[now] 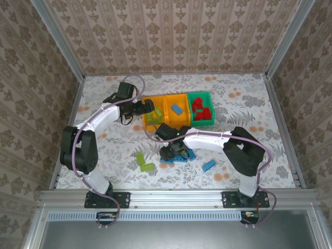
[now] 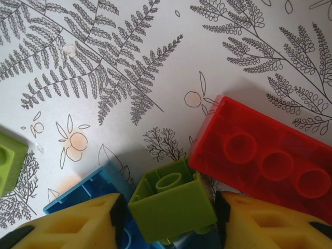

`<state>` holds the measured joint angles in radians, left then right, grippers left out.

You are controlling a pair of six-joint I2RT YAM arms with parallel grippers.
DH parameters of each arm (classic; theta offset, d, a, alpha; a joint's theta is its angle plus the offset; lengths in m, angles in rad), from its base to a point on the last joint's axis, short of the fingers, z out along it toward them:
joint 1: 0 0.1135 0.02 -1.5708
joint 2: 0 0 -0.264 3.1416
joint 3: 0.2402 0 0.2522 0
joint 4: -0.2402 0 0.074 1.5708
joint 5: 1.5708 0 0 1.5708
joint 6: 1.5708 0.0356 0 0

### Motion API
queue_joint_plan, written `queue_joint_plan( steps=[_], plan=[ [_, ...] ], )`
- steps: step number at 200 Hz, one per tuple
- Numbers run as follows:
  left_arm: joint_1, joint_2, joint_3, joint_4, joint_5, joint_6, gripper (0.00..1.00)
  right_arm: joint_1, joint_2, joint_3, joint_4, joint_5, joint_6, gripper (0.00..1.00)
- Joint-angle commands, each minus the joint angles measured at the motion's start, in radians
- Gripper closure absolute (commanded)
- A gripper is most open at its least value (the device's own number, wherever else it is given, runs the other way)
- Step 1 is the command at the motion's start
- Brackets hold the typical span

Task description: Sort the legos into containers by color

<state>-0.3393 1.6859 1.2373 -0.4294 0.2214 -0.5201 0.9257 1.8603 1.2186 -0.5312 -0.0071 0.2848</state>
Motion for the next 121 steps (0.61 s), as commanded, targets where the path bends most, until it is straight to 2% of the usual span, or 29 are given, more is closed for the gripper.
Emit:
queue_joint_plan(
  steps=[1, 35, 121],
  plan=[
    [0.006, -0.026, -0.01, 0.006, 0.014, -0.011, 0.0, 0.006, 0.021, 0.027, -0.021, 0.029, 0.004, 0.51],
    [0.01, -0.025, -0.013, 0.006, 0.015, -0.009, 0.0, 0.006, 0.024, 0.039, -0.014, 0.024, 0.008, 0.52],
    [0.01, -0.024, -0.03, 0.012, 0.022, -0.011, 0.0, -0.012, 0.066, 0.169, 0.018, 0.022, 0.072, 0.67]
  ],
)
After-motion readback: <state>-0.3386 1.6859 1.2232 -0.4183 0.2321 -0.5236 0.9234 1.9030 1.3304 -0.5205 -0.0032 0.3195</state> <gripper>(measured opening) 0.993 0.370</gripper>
